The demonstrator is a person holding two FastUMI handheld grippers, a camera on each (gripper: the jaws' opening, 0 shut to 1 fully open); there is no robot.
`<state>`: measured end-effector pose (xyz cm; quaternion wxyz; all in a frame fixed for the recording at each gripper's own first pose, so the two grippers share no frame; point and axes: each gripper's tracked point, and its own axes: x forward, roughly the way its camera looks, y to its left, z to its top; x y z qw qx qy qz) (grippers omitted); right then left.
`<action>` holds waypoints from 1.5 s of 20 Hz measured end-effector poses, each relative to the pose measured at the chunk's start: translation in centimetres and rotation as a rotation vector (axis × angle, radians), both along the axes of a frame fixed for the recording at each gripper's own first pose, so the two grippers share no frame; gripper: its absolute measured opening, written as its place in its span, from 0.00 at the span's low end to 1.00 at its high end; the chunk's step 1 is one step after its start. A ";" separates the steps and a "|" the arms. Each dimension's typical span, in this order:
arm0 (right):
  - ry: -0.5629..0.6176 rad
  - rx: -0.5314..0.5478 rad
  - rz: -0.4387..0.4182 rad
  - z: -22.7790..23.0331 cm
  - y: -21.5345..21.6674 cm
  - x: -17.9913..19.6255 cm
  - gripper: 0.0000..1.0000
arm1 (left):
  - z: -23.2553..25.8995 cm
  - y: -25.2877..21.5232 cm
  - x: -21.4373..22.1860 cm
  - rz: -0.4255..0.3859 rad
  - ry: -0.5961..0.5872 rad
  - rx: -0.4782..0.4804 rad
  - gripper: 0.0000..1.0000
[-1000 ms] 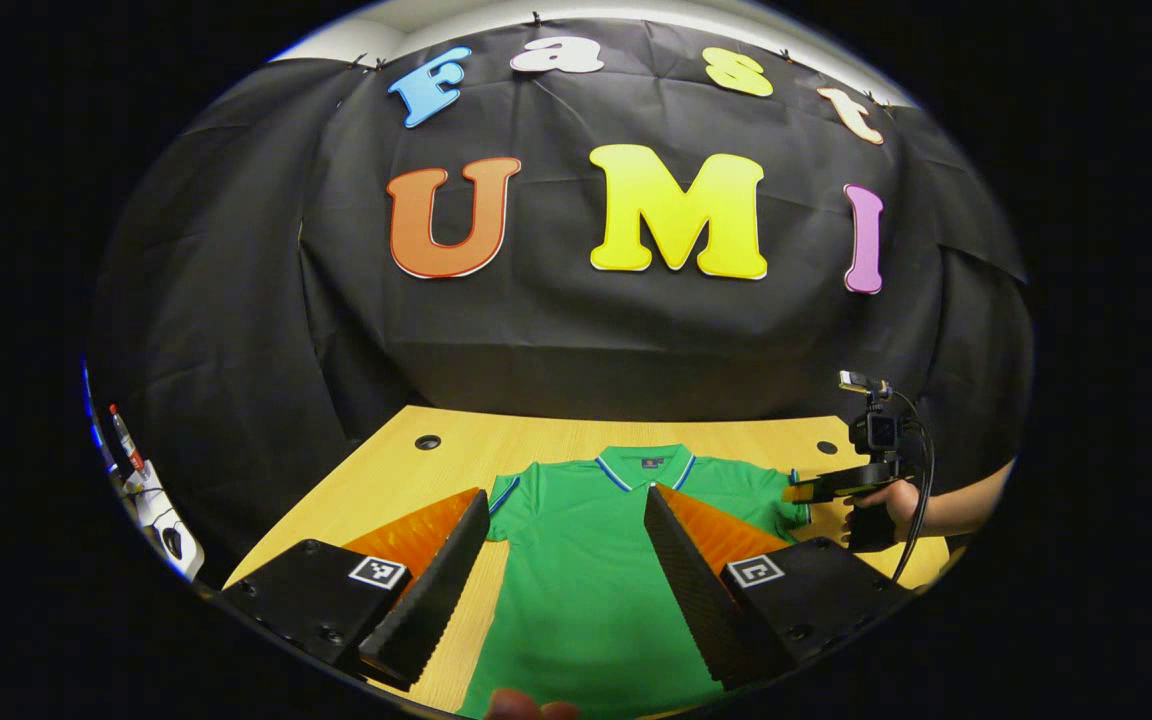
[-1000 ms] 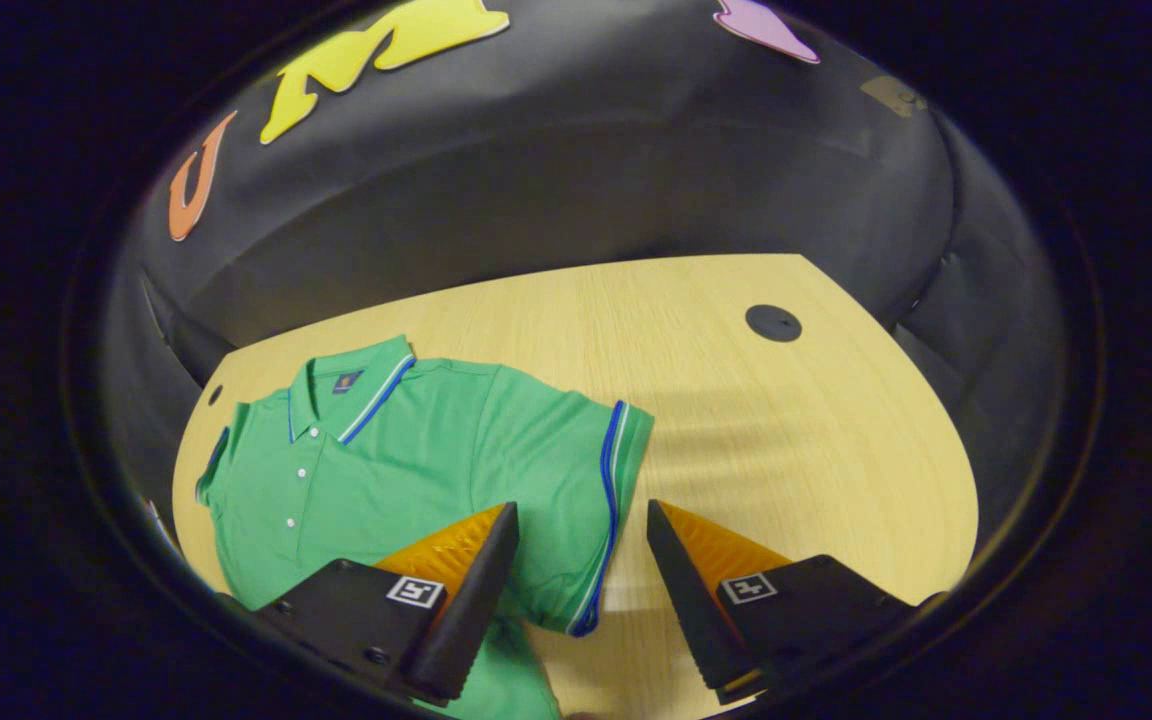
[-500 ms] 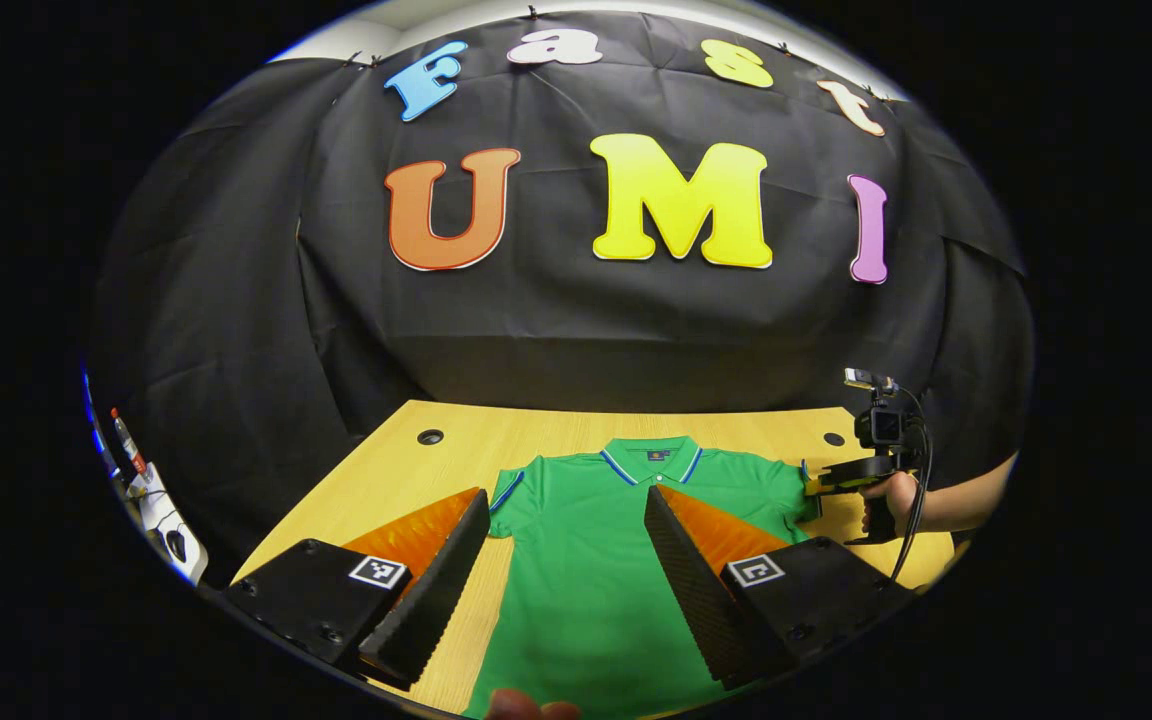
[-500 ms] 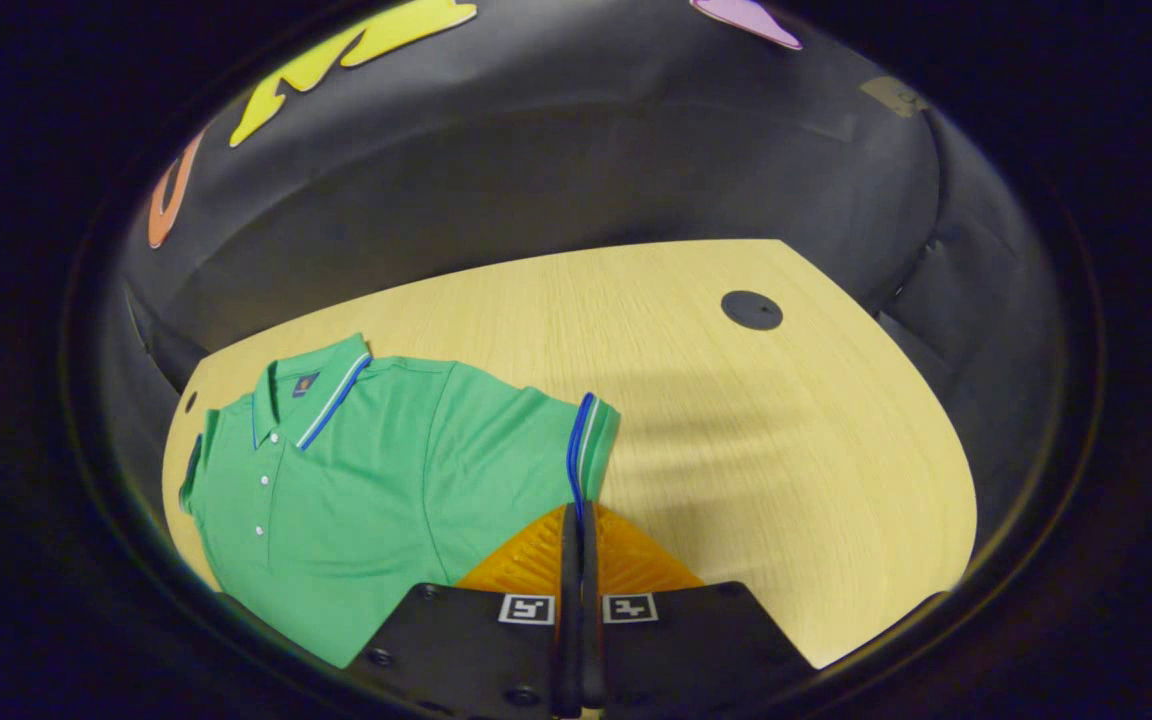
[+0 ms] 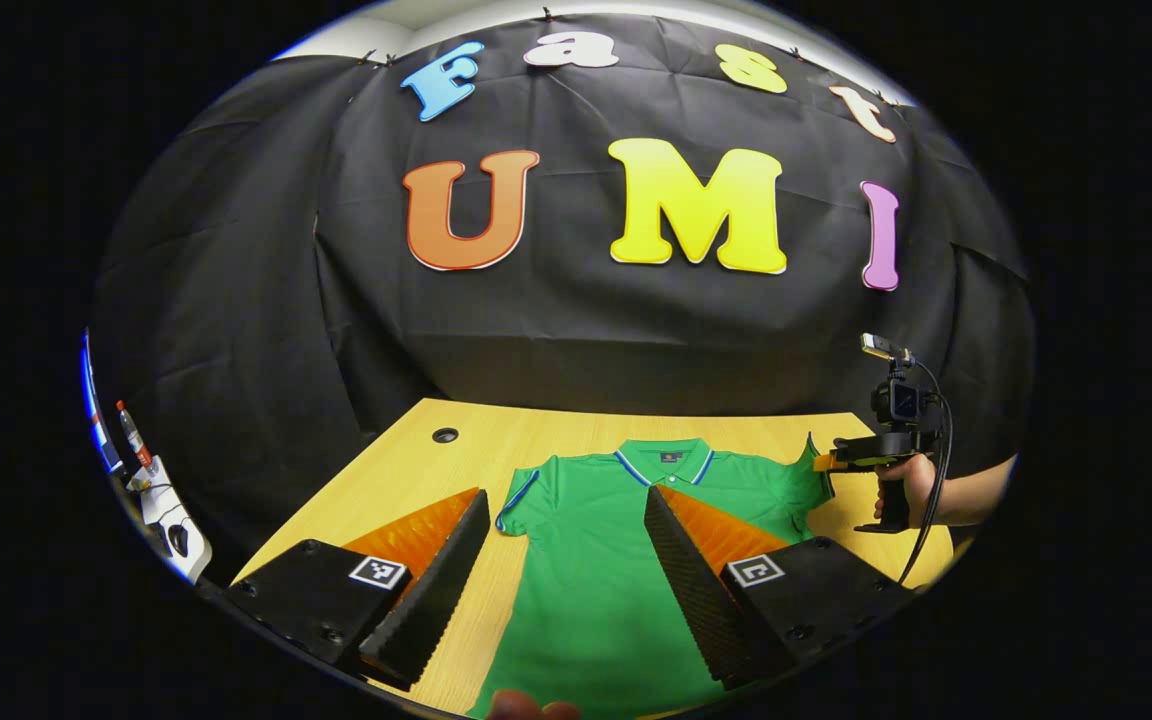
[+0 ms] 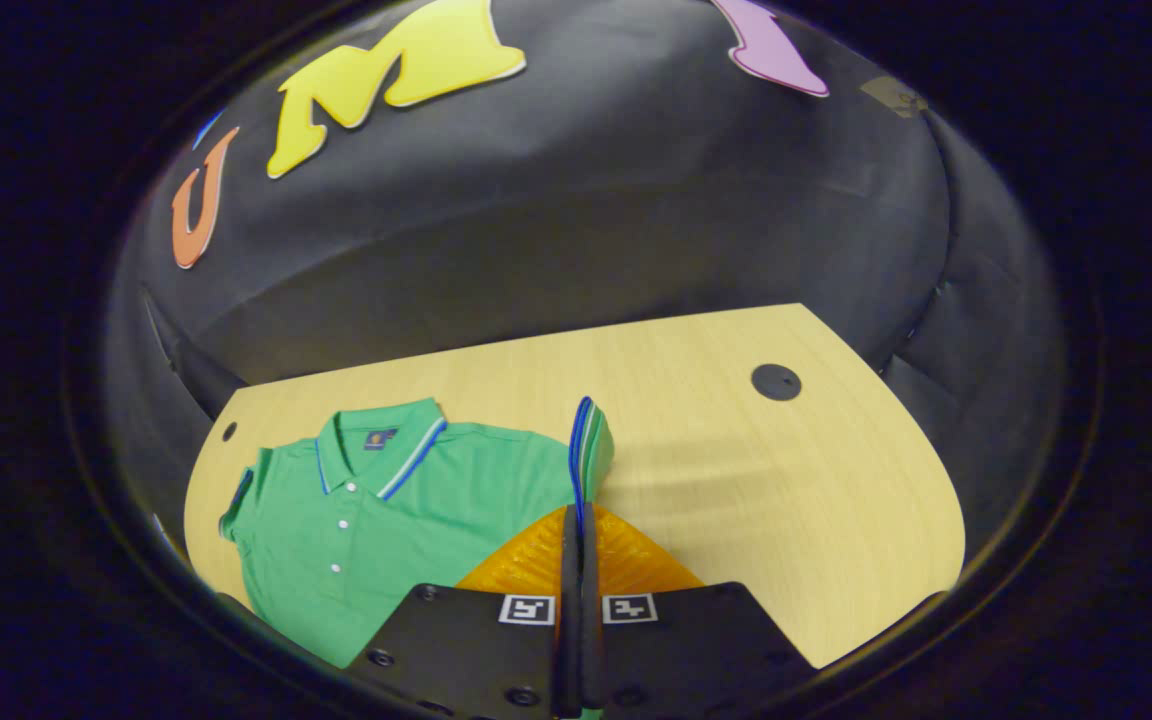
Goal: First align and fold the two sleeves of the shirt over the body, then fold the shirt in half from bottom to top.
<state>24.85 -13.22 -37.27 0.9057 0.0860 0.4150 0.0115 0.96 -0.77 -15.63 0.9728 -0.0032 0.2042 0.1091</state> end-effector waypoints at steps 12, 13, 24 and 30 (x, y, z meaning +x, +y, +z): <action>0.068 0.060 0.178 -2.8 14.2 0.1 0.11 | -0.1 7.1 -5.0 0.196 0.040 -0.029 1.00; 0.064 0.074 0.176 -2.6 14.7 0.1 0.21 | -0.3 7.4 -5.3 0.208 0.045 -0.043 1.00; -0.080 0.031 0.151 8.7 10.9 -6.3 0.96 | -2.7 6.5 -1.3 0.039 0.084 -0.199 1.00; -0.185 0.026 0.144 16.6 6.8 -14.1 0.96 | -6.8 4.8 4.1 -0.163 0.212 -0.326 0.99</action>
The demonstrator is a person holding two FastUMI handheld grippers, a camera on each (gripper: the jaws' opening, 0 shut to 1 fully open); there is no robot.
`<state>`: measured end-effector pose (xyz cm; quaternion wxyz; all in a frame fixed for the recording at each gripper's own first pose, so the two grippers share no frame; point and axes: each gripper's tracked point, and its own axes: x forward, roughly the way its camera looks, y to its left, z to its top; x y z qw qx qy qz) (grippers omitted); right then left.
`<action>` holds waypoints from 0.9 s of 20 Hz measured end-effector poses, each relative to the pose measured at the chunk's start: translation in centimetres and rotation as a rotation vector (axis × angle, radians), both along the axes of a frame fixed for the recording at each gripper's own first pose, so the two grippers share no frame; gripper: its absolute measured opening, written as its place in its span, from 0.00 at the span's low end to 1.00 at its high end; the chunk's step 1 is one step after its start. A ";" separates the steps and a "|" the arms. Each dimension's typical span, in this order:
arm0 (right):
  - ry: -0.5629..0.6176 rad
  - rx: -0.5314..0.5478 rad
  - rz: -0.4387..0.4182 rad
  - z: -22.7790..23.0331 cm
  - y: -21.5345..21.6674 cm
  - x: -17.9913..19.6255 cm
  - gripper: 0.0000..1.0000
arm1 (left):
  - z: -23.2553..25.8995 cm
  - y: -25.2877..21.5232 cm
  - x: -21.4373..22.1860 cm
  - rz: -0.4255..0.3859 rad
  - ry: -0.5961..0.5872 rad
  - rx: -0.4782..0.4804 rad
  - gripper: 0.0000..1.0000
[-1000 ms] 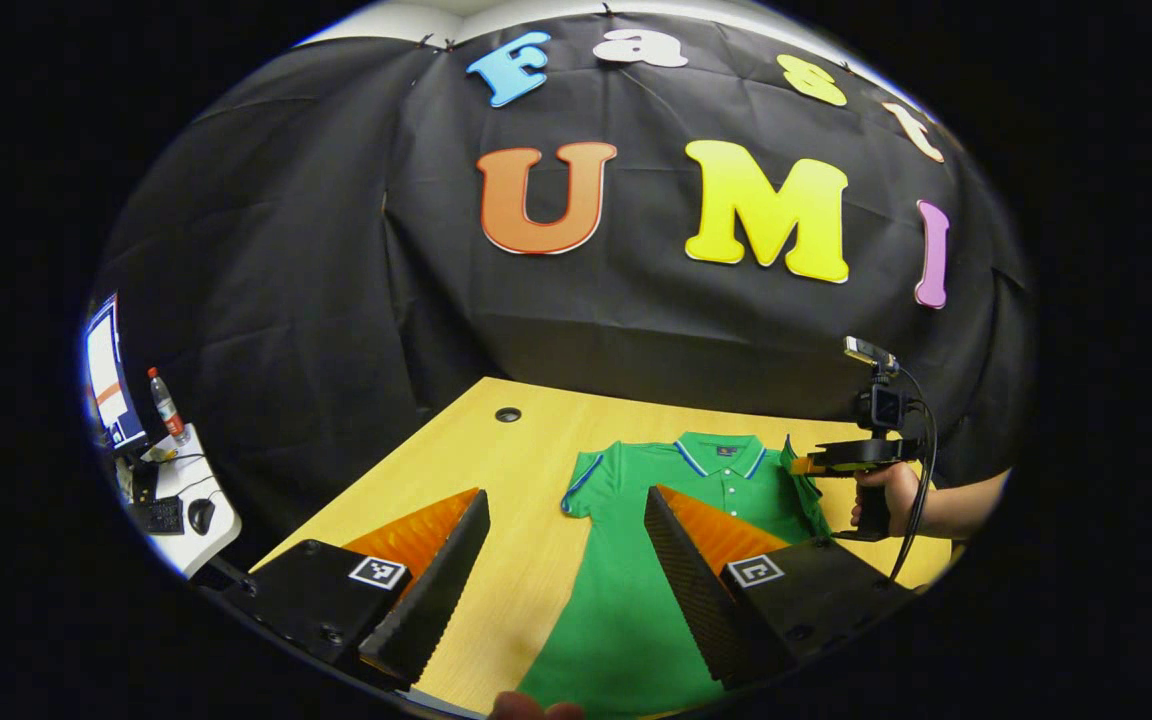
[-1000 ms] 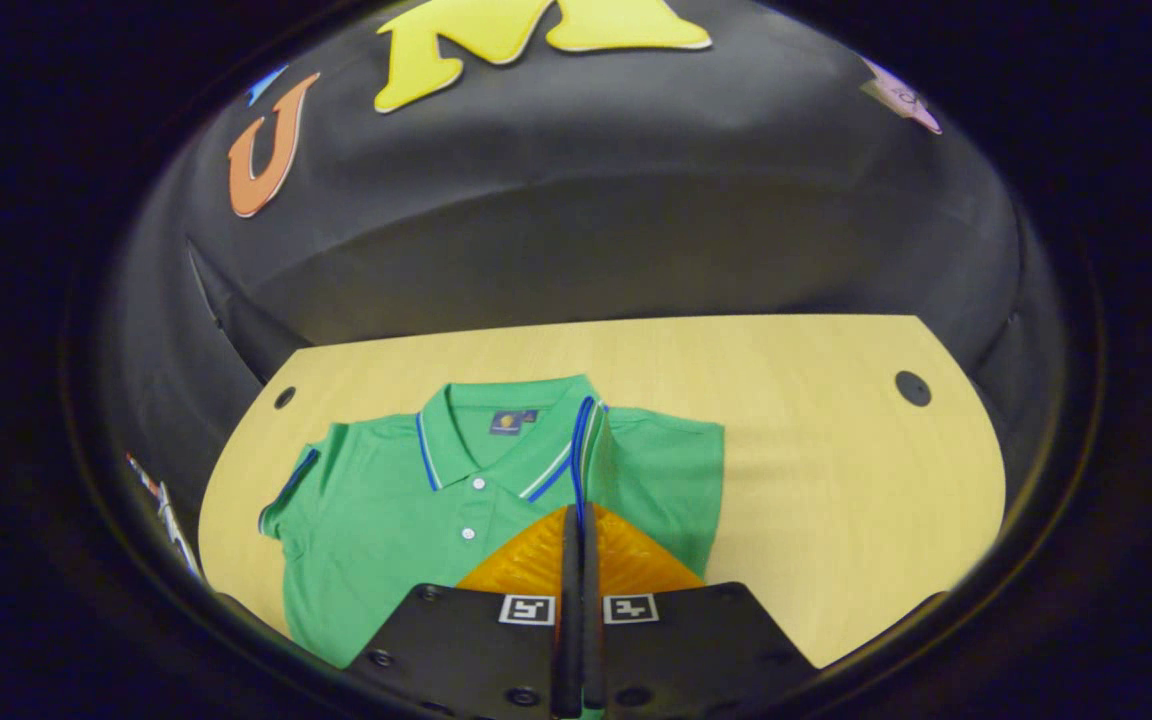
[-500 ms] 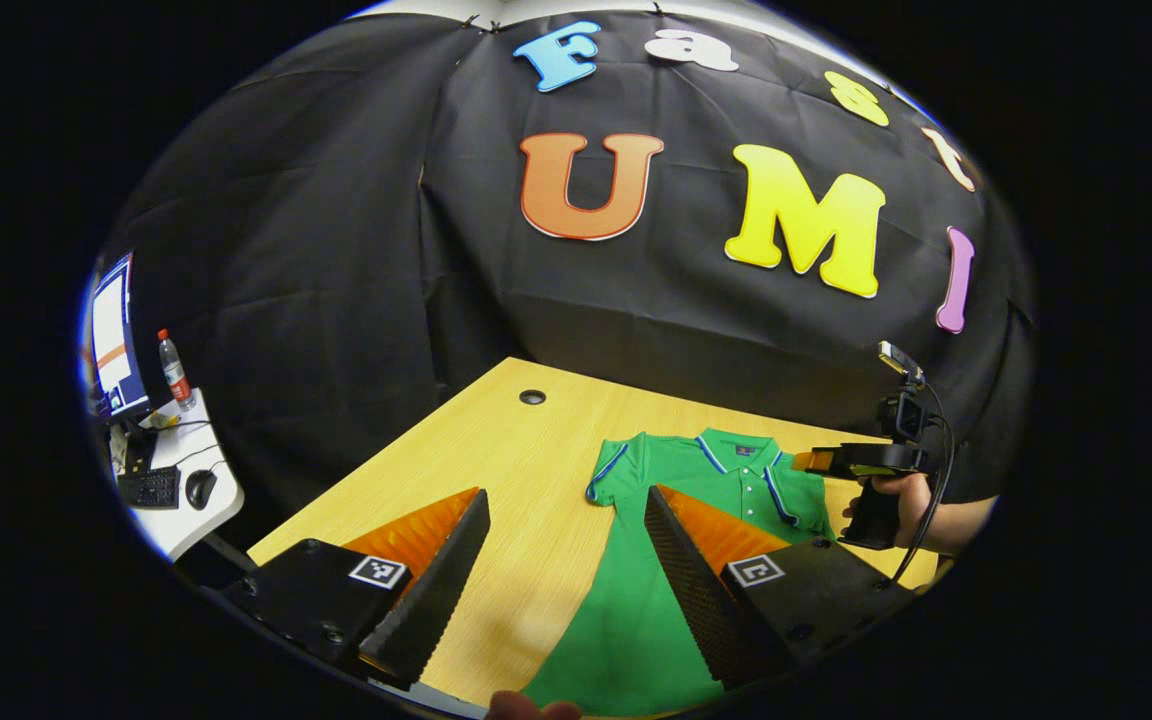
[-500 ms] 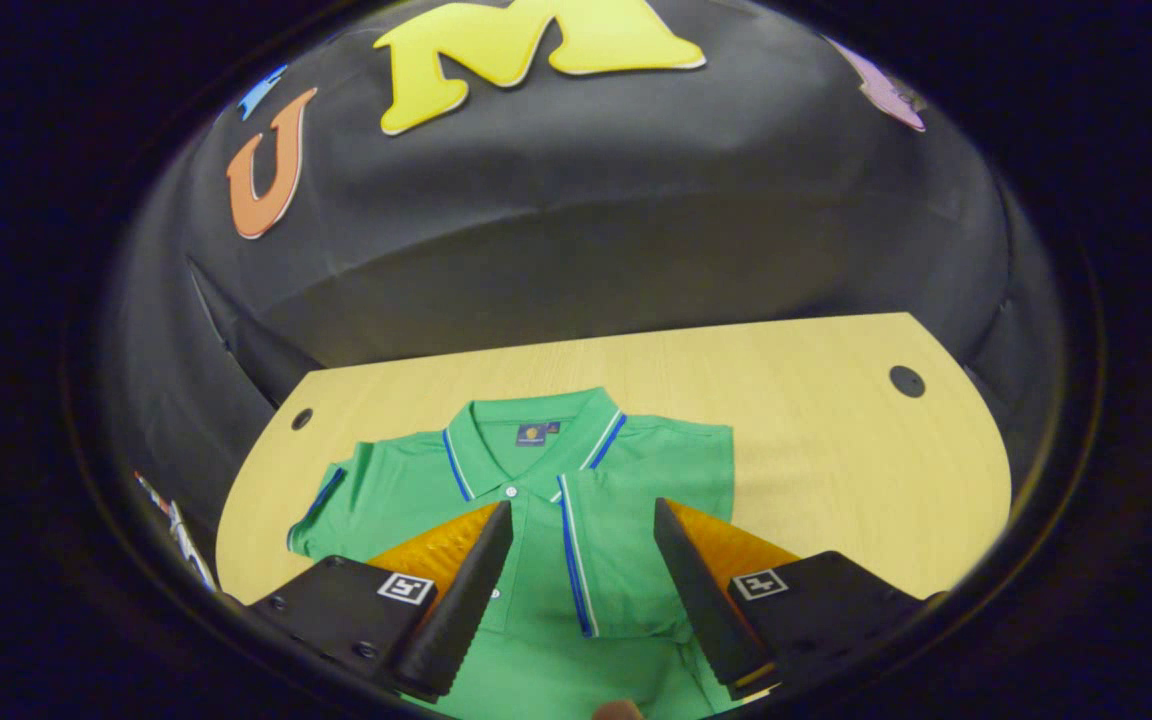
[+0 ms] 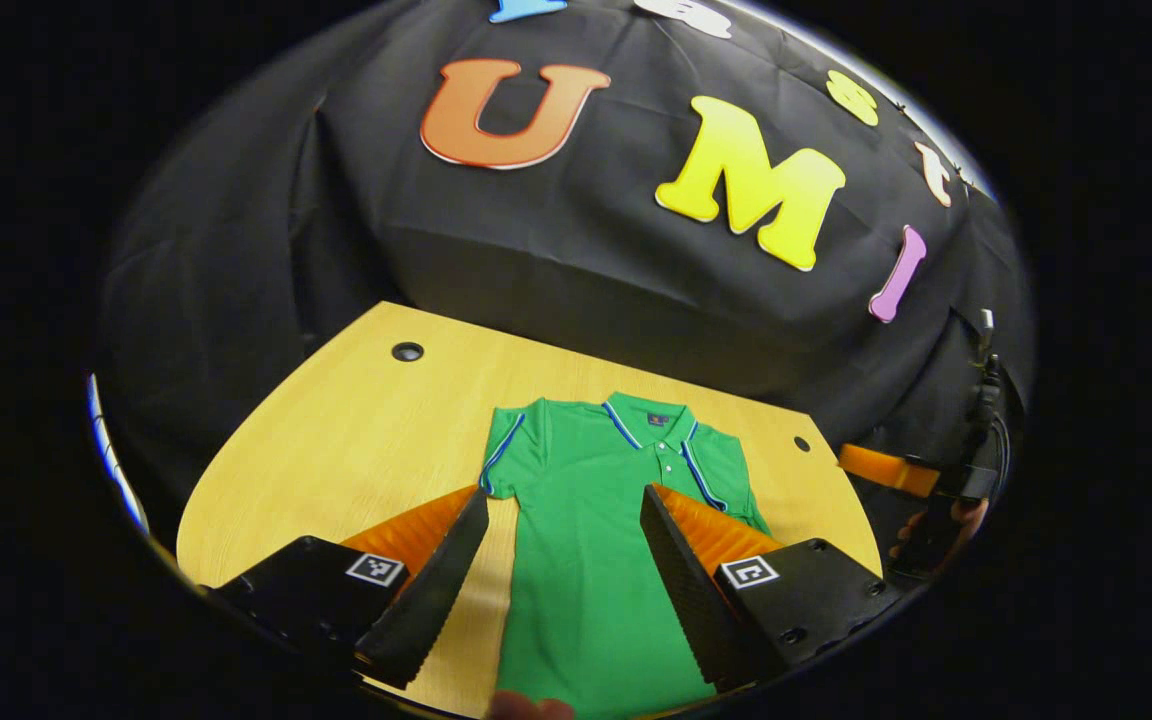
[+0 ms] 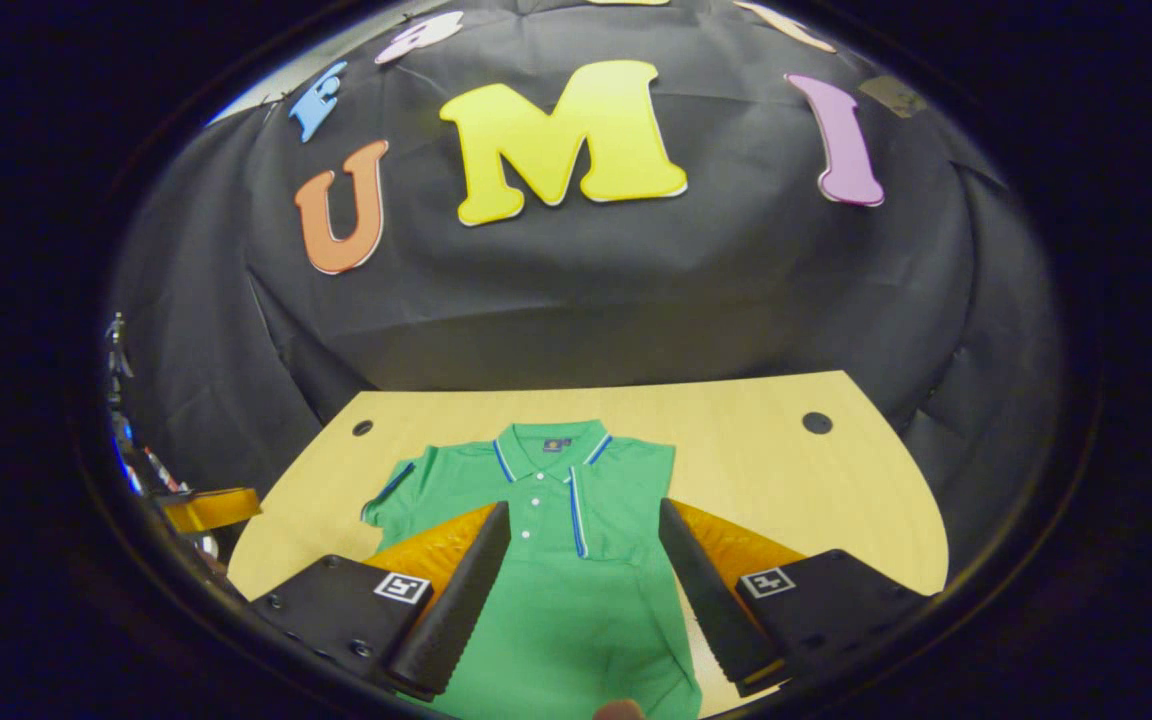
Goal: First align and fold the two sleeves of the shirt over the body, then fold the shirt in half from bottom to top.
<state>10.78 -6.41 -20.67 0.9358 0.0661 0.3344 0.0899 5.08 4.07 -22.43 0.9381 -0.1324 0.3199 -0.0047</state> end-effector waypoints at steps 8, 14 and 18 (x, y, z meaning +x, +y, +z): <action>-0.031 -0.117 -0.042 4.1 -7.6 -9.6 0.91 | -8.2 3.9 7.4 -0.140 0.175 0.096 0.99; 0.074 -0.080 -0.148 1.3 -9.2 -12.6 0.92 | -14.5 5.3 11.0 -0.155 0.318 0.081 0.99; 0.183 -0.036 -0.218 -1.8 -10.4 -15.5 0.98 | -16.3 6.7 12.4 -0.183 0.354 0.154 0.91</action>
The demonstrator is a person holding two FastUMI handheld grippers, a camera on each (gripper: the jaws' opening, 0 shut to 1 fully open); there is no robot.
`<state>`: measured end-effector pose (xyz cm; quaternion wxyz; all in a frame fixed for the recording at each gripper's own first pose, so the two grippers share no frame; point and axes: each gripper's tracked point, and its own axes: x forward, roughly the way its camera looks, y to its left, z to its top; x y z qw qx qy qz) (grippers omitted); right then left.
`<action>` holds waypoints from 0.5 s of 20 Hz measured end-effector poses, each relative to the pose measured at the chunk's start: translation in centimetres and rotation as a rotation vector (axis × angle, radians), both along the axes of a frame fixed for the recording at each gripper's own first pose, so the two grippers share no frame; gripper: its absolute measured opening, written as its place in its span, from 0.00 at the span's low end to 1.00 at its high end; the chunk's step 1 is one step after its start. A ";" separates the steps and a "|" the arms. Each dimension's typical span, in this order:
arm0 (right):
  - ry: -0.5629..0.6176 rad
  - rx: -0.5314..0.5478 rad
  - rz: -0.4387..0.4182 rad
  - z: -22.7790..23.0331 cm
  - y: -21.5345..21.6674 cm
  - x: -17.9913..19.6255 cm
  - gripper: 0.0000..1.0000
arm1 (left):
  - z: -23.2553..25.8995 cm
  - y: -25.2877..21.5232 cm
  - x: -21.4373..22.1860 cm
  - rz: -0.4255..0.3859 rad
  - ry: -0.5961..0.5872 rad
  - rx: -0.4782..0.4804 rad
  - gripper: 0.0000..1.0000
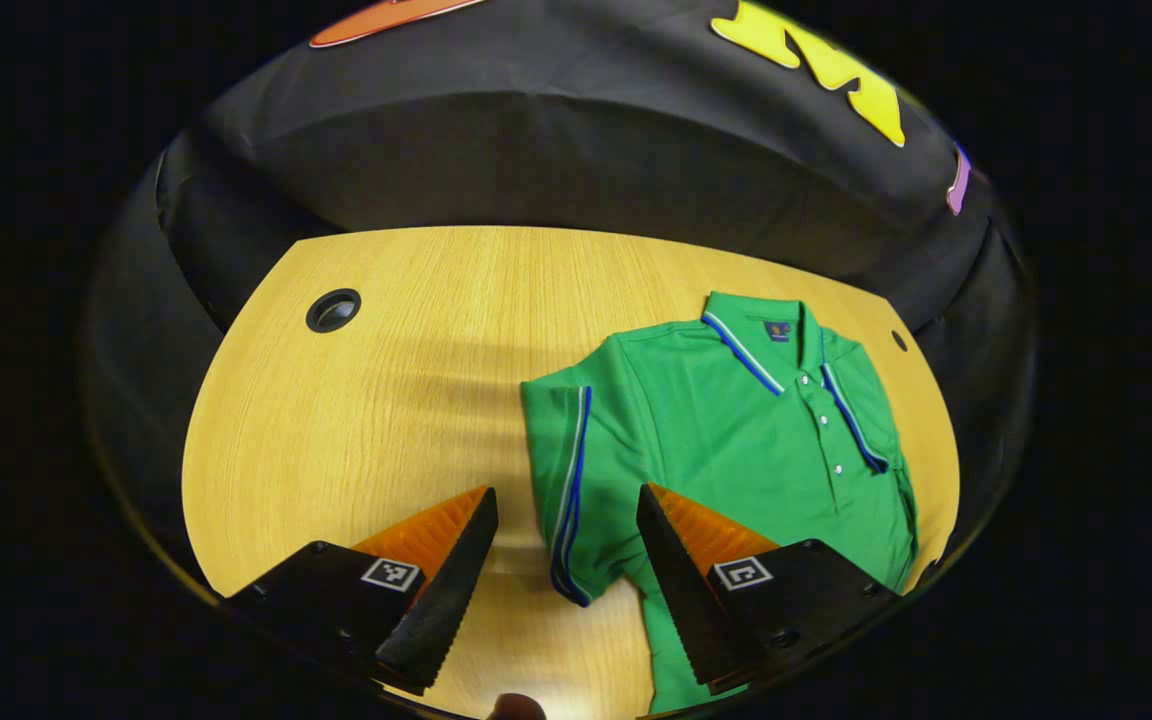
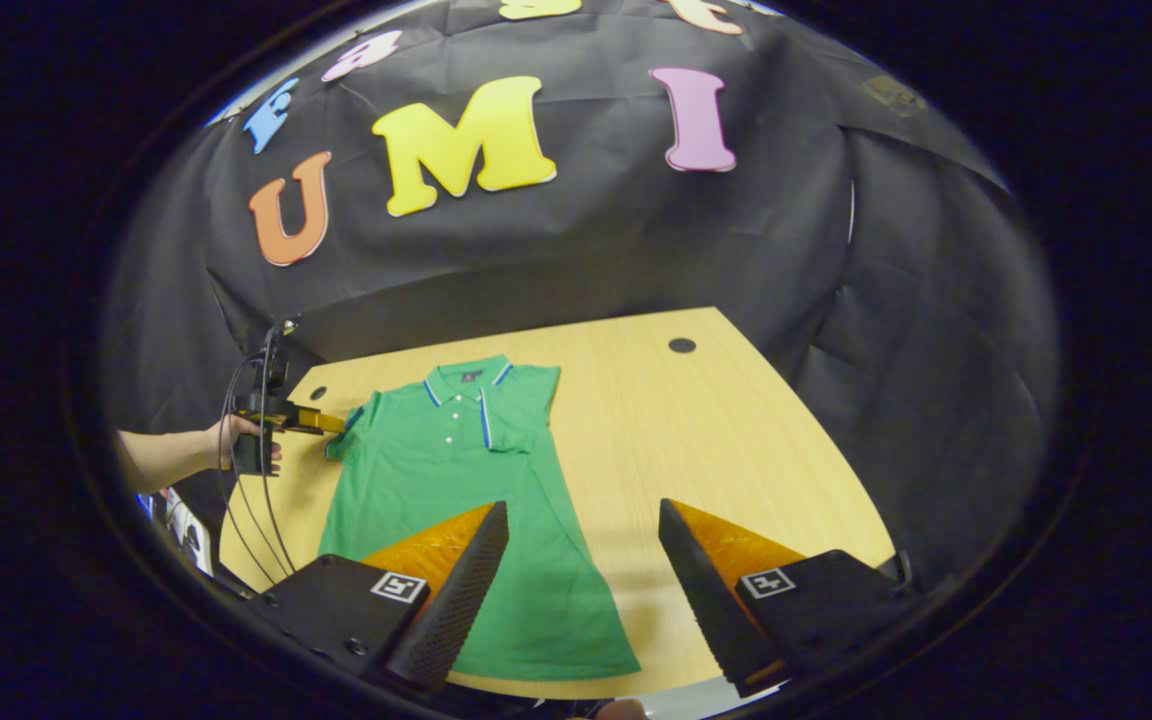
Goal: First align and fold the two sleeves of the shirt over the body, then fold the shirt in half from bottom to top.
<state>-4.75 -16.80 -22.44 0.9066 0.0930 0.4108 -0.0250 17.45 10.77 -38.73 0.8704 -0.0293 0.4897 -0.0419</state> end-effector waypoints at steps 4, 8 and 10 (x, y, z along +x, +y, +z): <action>0.028 0.018 -0.082 -1.2 -1.8 -0.2 0.98 | -0.9 -0.3 0.8 -0.056 0.016 0.036 0.83; 0.023 0.011 -0.070 -1.2 -1.7 -0.1 0.93 | -1.7 -0.2 0.8 -0.069 0.031 0.025 0.65; 0.026 0.006 -0.062 -1.6 -1.5 -0.1 0.93 | -1.9 0.4 0.6 -0.047 0.033 0.034 0.58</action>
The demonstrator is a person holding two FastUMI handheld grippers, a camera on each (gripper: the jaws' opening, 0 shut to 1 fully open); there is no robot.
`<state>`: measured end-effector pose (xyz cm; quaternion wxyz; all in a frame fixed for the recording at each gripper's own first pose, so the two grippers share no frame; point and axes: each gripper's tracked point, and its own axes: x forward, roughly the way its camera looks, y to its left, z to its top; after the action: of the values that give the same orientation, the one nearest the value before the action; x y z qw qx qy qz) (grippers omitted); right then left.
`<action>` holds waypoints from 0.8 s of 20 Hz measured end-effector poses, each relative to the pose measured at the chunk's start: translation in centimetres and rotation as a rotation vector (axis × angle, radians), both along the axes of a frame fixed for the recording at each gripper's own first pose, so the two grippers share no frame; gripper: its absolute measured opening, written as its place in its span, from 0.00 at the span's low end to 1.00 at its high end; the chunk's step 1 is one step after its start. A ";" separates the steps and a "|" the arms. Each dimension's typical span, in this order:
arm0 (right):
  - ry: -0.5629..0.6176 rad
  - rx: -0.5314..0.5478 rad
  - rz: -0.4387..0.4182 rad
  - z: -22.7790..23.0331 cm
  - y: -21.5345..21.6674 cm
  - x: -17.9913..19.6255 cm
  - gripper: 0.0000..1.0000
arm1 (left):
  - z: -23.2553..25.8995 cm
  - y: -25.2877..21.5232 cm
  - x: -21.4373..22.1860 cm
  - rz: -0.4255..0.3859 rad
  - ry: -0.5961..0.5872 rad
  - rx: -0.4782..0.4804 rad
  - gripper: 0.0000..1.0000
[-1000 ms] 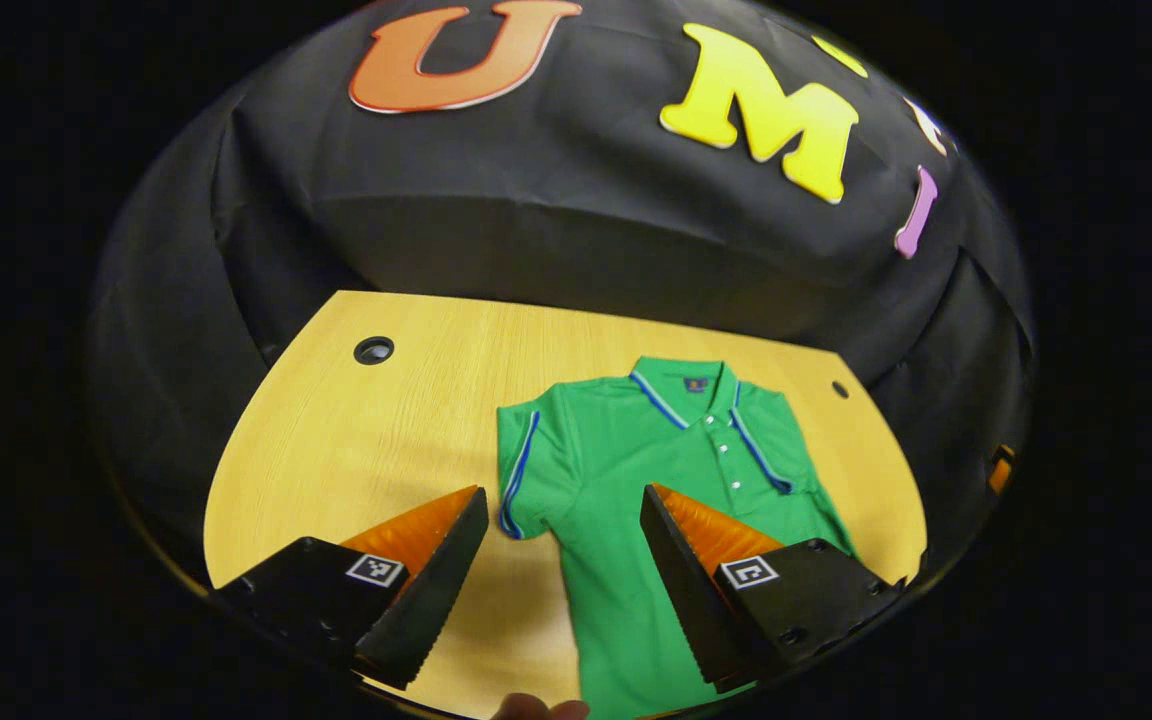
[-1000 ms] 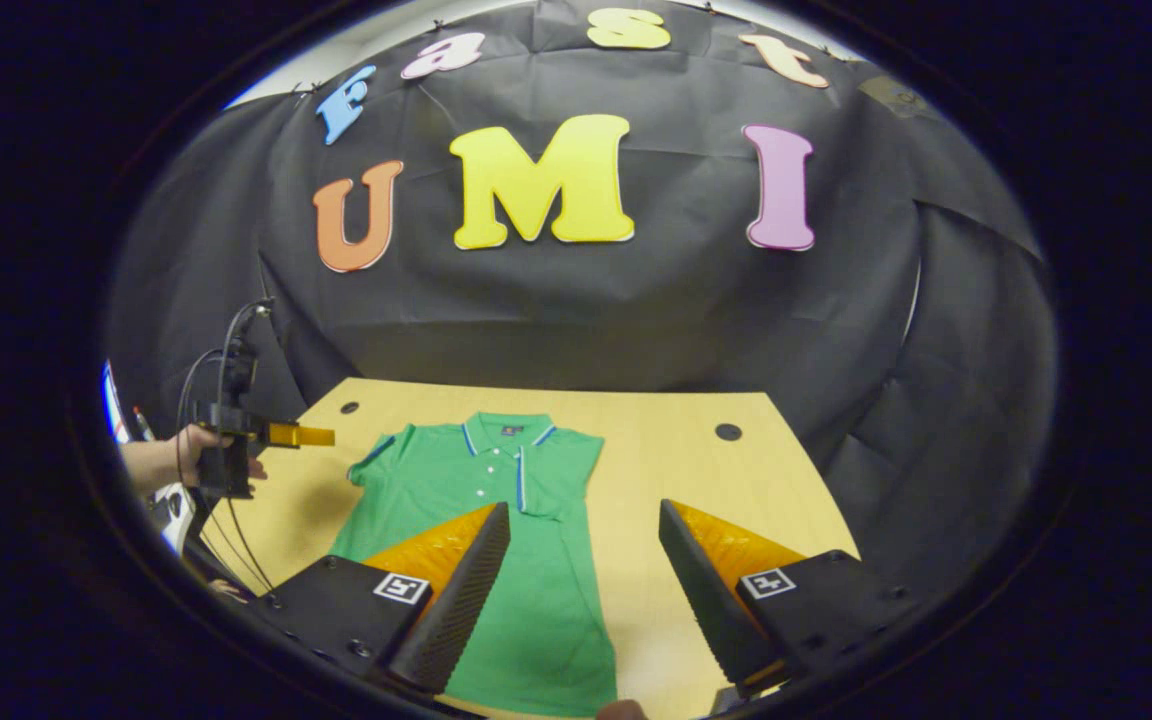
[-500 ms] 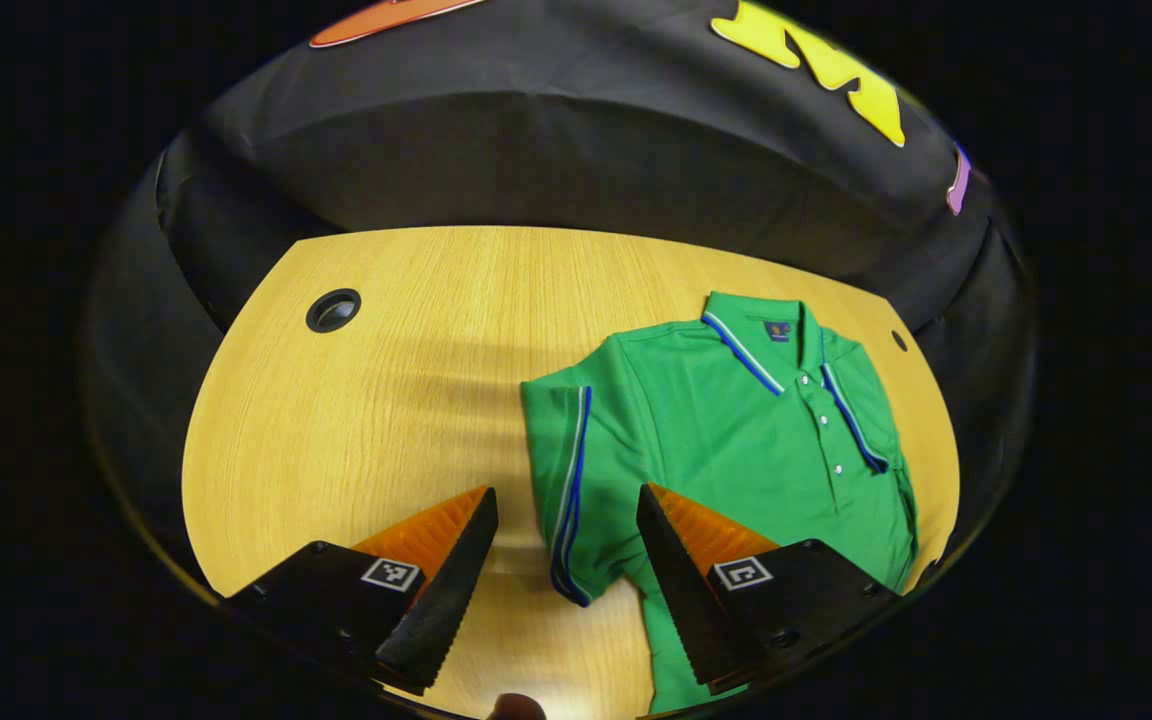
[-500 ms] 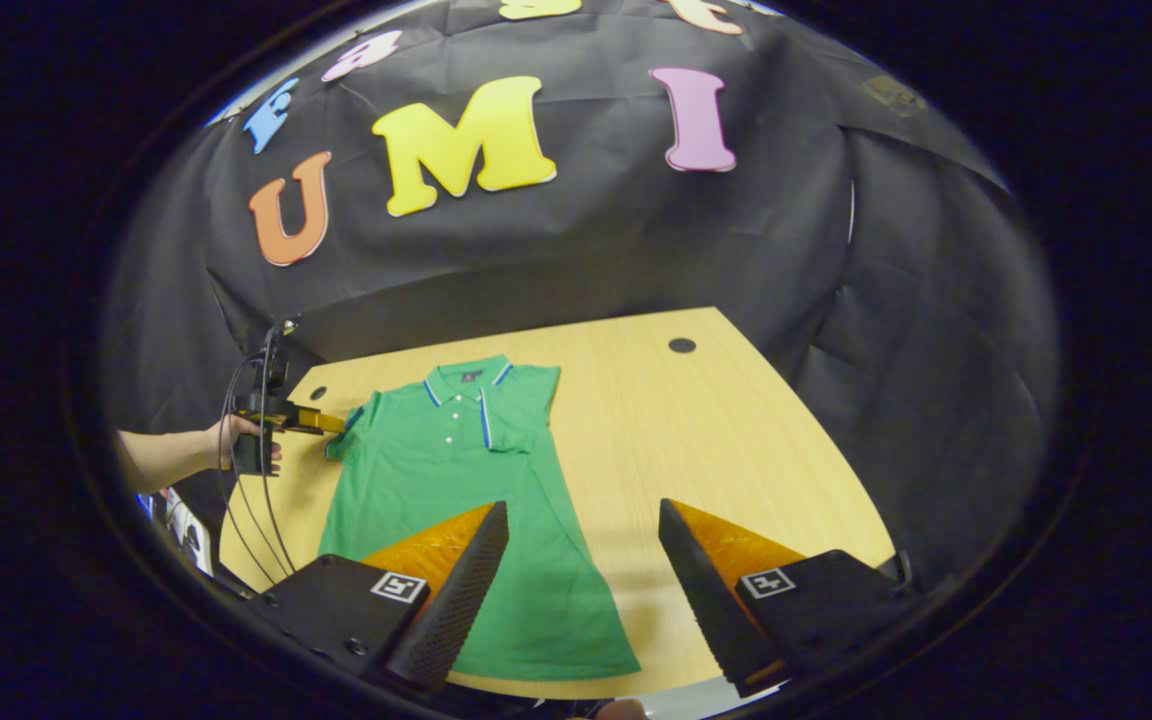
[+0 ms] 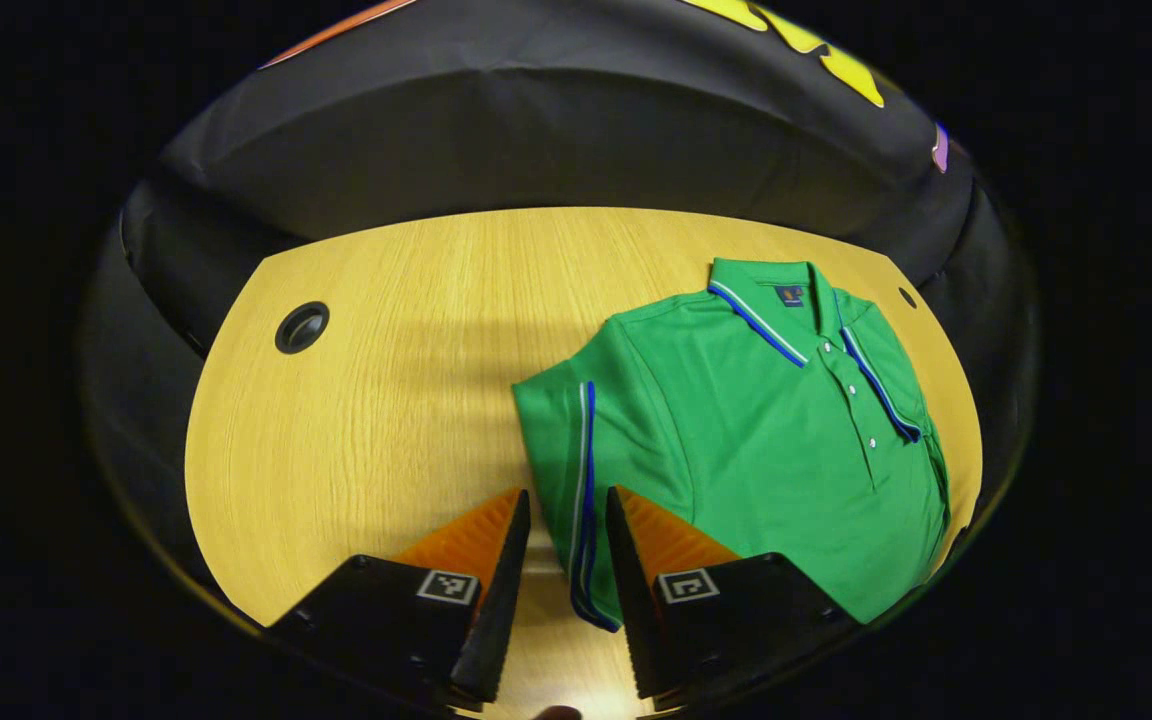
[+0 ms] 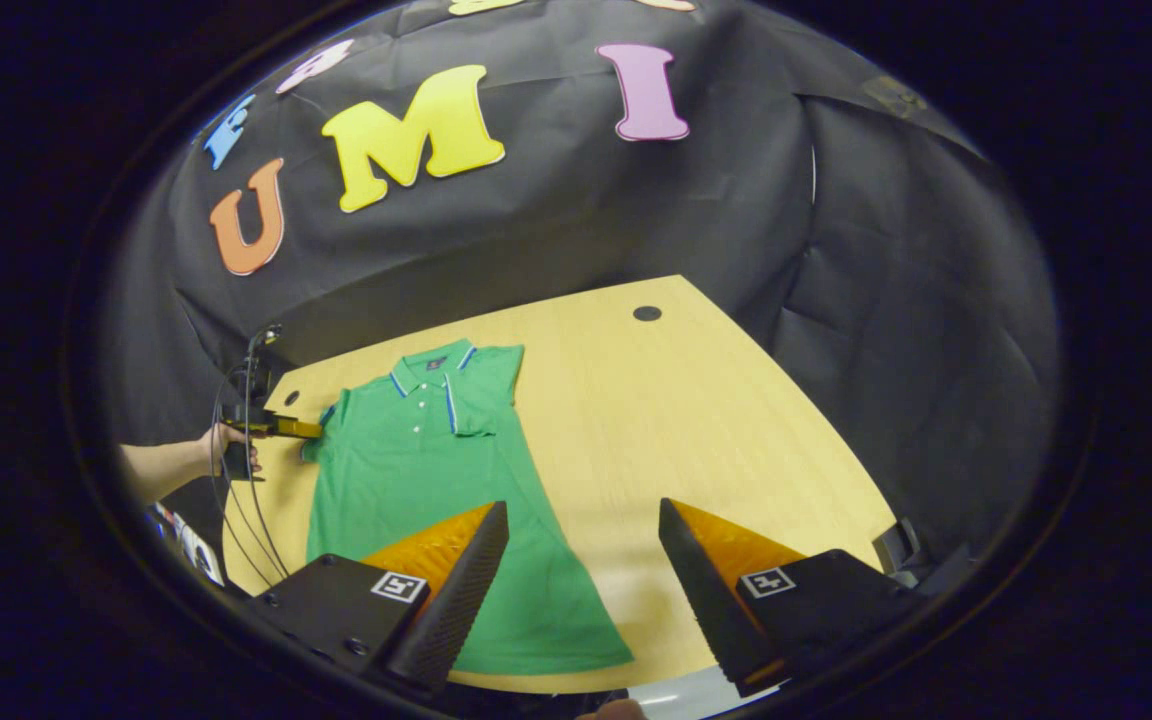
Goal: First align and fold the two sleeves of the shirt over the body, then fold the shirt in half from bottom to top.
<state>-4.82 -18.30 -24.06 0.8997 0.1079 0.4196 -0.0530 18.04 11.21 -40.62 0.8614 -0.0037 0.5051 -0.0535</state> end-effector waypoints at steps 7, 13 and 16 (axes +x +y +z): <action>0.005 -0.032 0.013 -0.7 0.3 -0.2 0.98 | 0.1 -0.3 -0.3 0.000 0.004 -0.052 0.04; -0.057 -0.103 0.029 0.7 0.2 0.4 0.93 | 4.7 -2.5 0.9 -0.023 -0.091 -0.124 0.04; -0.089 -0.108 0.040 1.4 0.3 0.2 0.98 | 7.6 -4.7 2.1 -0.021 -0.144 -0.152 0.04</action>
<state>-4.66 -18.05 -22.62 0.9229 0.0531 0.3776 -0.0525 20.14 6.50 -33.06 0.8920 -0.0599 0.4365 -0.1010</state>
